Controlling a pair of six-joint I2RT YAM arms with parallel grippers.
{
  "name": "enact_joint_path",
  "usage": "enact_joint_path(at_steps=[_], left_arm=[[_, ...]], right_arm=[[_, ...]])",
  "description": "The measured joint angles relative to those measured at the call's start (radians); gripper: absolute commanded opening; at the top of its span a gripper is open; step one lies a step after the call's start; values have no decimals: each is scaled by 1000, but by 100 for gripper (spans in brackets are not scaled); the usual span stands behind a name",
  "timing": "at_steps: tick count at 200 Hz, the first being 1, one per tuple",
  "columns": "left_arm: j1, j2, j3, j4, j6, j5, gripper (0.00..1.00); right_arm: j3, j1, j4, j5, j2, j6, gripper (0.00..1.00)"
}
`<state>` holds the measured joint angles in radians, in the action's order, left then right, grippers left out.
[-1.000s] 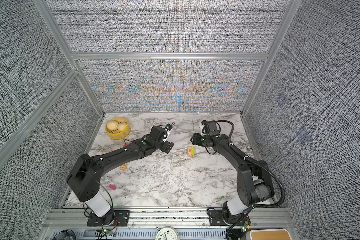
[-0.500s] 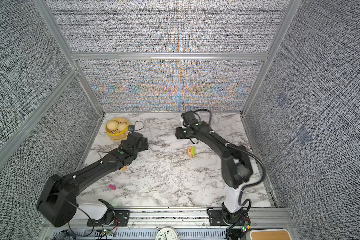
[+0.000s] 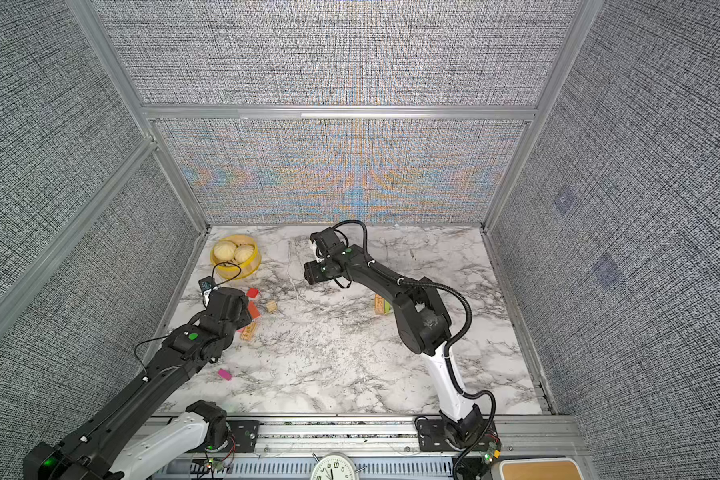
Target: Build the wood block tower
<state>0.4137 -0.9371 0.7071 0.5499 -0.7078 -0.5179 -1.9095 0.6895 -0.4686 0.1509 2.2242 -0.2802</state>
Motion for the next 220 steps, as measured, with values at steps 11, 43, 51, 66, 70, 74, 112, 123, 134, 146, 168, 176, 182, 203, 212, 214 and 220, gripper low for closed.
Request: enact_joint_path(at_steps=[11, 43, 51, 66, 70, 74, 112, 123, 134, 146, 168, 176, 182, 203, 212, 214, 220], left_arm=[[-18, 0, 0, 8, -2, 22, 63], [-88, -31, 3, 49, -10, 106, 59], [-95, -26, -1, 60, -19, 121, 58], [-104, 4, -11, 75, -31, 150, 59], [-107, 13, -14, 79, -34, 154, 59], [-110, 25, -15, 84, -37, 156, 59], [-117, 105, 11, 152, -57, 175, 66], [-118, 127, 28, 176, -59, 179, 67], [-118, 148, 44, 200, -59, 181, 67], [-118, 170, 64, 227, -58, 184, 68], [-120, 207, 101, 272, -54, 189, 68], [-120, 215, 114, 288, -51, 196, 68], [-120, 221, 124, 299, -50, 200, 68], [-120, 241, 156, 337, -33, 206, 68], [-119, 251, 165, 353, -29, 206, 68], [-119, 253, 167, 357, -29, 206, 68], [-120, 260, 172, 366, -27, 206, 68]], right_arm=[[-3, 3, 17, 5, 8, -3, 70], [-63, 28, 30, 21, 62, -10, 70], [-89, 37, 29, 24, 81, -11, 70], [-131, 58, 28, 31, 114, -13, 70], [-141, 63, 27, 32, 122, -13, 70], [-148, 68, 27, 32, 128, -13, 70], [-220, 121, 26, 34, 193, -13, 70], [-242, 136, 24, 29, 210, -13, 70], [-262, 149, 24, 29, 227, -13, 70], [-281, 164, 25, 17, 245, -12, 70], [-325, 192, 24, -7, 283, -7, 69], [-345, 202, 24, -26, 299, -3, 69], [-362, 208, 24, -34, 313, -1, 69], [-416, 225, 19, -67, 358, 3, 69], [-433, 233, 19, -77, 373, 6, 69], [-436, 235, 18, -80, 377, 6, 69], [-443, 238, 19, -92, 385, 6, 69]])
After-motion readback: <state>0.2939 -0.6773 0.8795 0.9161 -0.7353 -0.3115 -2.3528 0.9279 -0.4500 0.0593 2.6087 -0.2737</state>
